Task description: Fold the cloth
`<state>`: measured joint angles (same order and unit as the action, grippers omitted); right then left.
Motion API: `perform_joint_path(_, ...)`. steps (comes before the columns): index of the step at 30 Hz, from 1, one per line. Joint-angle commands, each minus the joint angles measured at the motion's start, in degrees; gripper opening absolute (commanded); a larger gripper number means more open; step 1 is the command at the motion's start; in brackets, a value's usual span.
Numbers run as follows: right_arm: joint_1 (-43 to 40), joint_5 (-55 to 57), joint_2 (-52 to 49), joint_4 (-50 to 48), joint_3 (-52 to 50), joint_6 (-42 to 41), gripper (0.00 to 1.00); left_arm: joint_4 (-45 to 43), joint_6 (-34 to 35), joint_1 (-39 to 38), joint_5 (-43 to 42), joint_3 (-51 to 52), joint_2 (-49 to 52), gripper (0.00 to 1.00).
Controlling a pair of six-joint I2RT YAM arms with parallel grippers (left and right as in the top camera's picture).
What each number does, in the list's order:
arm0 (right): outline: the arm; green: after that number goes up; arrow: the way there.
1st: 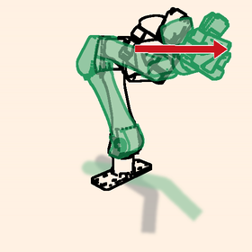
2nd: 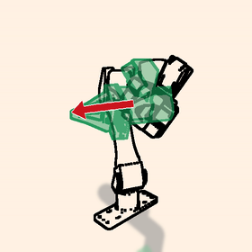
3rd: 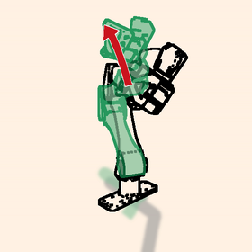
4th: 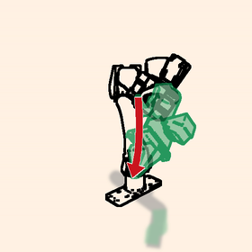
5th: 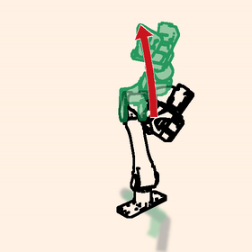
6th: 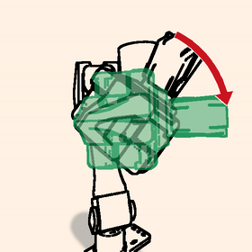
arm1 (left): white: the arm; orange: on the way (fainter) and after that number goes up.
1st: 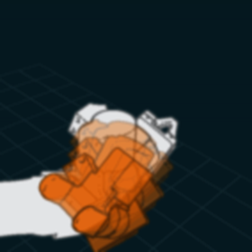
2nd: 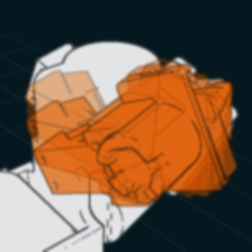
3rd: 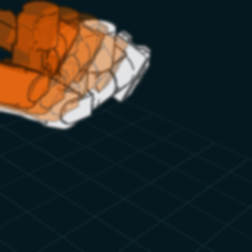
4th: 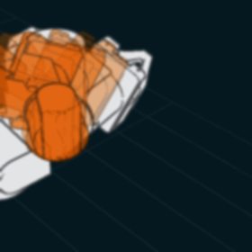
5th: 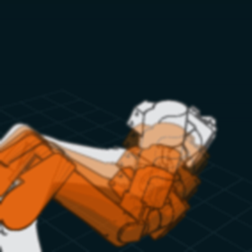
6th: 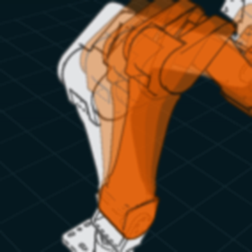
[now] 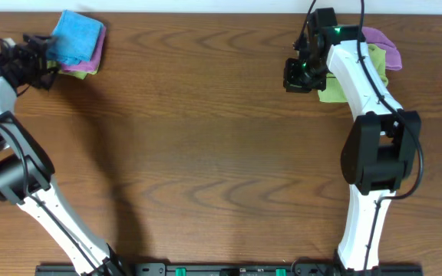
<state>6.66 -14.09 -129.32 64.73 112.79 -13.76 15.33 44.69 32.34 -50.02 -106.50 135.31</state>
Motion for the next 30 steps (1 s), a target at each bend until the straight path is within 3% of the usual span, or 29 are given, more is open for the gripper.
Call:
perform_joint_path(1, -0.5, 0.4, 1.6, 0.5, 0.8, 1.2, 0.01, 5.5, -7.9, 1.0, 2.0, -0.1, -6.4, 0.95)
perform_joint_path(2, -0.8, 0.3, 2.1, 0.9, 0.9, 1.7, 0.02, 8.3, -10.1, 1.1, 3.1, -0.1, -7.6, 0.95)
perform_joint_path(3, -1.0, 0.4, 2.7, 1.2, 0.9, 2.1, 0.11, 11.3, -12.5, 1.1, 4.9, -0.1, -9.0, 0.95)
perform_joint_path(5, -1.7, 0.4, 4.7, 2.1, 0.9, 3.7, 0.42, 16.9, -17.3, 1.0, 8.9, -0.1, -12.2, 0.96)
perform_joint_path(8, -2.9, 0.9, 9.3, 3.5, 0.9, 6.2, 0.79, 25.0, -25.1, -0.1, 13.7, -0.1, -17.9, 0.95)
perform_joint_path(11, -3.7, 3.1, 14.2, 4.6, 0.9, 6.9, 0.99, 32.6, -30.9, -1.9, 20.1, 0.0, -23.8, 0.95)
perform_joint_path(16, -4.0, 5.8, 24.9, 8.2, 0.9, 9.6, 0.99, 44.2, -34.5, -7.7, 31.2, 0.0, -34.7, 0.95)
perform_joint_path(20, -4.0, 5.7, 32.7, 12.7, 0.9, 11.1, 0.99, 50.9, -38.9, -14.6, 31.8, 0.0, -43.2, 0.95)
perform_joint_path(27, -3.6, 5.7, 50.0, 19.9, 0.0, 13.4, 0.98, 58.4, -37.8, -33.2, 43.3, 1.7, -63.1, 0.95)
perform_joint_path(30, -2.2, 5.0, 58.5, 19.9, -3.5, 13.8, 0.99, 58.4, -34.1, -40.8, 46.3, 6.5, -72.5, 0.95)
